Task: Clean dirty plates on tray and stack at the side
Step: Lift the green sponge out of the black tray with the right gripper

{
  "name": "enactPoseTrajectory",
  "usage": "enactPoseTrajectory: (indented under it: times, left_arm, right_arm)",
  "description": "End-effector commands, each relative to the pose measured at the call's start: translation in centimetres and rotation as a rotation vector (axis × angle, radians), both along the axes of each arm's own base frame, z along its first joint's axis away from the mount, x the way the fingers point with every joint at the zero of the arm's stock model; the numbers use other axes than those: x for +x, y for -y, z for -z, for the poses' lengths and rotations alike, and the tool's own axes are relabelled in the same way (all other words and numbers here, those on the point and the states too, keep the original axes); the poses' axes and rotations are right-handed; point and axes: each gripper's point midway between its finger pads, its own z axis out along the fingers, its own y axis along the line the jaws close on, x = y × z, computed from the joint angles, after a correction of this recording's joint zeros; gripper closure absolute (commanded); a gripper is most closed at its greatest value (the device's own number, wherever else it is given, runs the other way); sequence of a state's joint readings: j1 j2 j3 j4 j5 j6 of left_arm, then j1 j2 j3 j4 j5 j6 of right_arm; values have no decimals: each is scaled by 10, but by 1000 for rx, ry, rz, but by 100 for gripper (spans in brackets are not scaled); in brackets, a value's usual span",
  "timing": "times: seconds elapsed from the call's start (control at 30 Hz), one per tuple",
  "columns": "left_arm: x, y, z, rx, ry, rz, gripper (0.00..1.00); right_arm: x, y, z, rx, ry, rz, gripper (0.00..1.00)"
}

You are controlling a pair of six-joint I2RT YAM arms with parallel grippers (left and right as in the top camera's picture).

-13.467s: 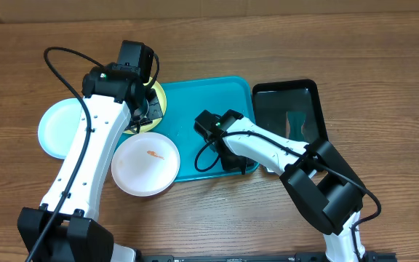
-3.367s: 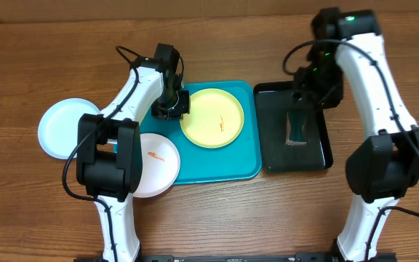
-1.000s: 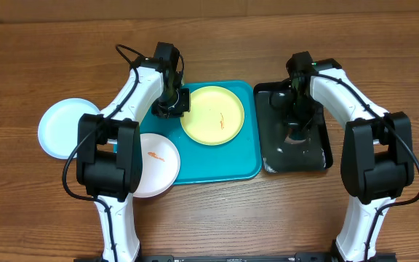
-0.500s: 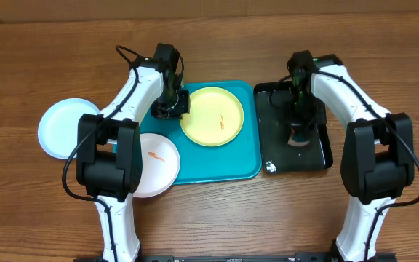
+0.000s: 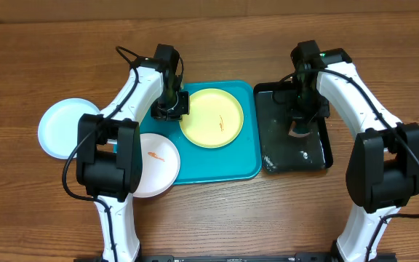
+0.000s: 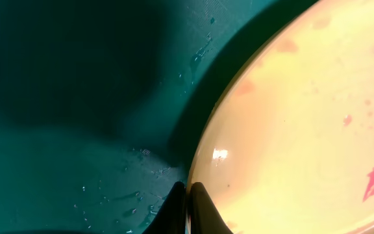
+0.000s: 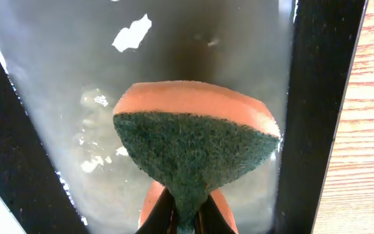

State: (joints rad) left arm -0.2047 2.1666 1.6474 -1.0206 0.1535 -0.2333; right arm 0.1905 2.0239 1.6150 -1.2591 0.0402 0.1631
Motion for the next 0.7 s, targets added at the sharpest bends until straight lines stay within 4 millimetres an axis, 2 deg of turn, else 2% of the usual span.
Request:
enactPoseTrajectory:
  times: [0.0, 0.1, 0.2, 0.4, 0.53, 0.67]
  left_arm:
    - [-1, -2, 4, 9, -9, 0, 96]
    - [-2, -2, 4, 9, -10, 0, 96]
    - [-3, -2, 4, 10, -17, -1, 96]
    - [-5, -2, 4, 9, -25, 0, 96]
    - [-5, -2, 4, 9, -24, 0, 96]
    - [-4, -2, 4, 8, -21, 0, 96]
  right_arm:
    - [8, -1, -18, 11, 58, -3, 96]
    - [9, -1, -18, 11, 60, 15, 96]
    - [11, -2, -18, 12, 69, 109, 96]
    - [10, -4, -18, 20, 67, 116, 96]
    - [5, 4, -19, -30, 51, 120, 96]
    - [1, 0, -19, -23, 39, 92, 96]
